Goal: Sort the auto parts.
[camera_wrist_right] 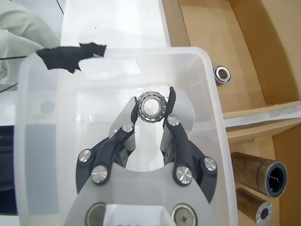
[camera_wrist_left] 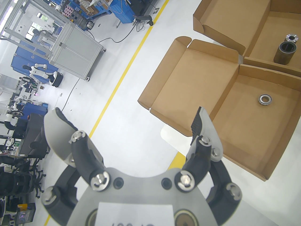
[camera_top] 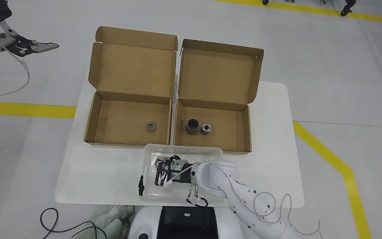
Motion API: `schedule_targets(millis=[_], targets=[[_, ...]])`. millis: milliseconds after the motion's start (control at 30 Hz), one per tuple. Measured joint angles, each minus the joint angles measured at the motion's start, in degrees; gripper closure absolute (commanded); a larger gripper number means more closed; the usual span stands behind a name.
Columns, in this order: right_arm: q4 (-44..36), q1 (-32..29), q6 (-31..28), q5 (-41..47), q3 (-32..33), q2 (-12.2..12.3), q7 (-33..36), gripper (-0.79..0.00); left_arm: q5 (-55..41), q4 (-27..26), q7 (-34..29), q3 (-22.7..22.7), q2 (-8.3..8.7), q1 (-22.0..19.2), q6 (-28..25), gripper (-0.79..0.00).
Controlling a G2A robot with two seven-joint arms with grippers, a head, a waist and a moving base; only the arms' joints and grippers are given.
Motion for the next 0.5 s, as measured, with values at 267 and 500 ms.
schedule_targets(millis=[267,500], targets=[[-4.80,-2.19,-5.30,0.55,2.78,1.71,-15.89,0.000,0.00,0.00,0.00,0.00,0.00,0.00,0.00,-0.785],[-7.09,-0.44,-6.17,7.27,6.02,2.07,-25.89,0.000,0.00,0.00,0.00,0.00,0.00,0.00,0.00,-0.785]])
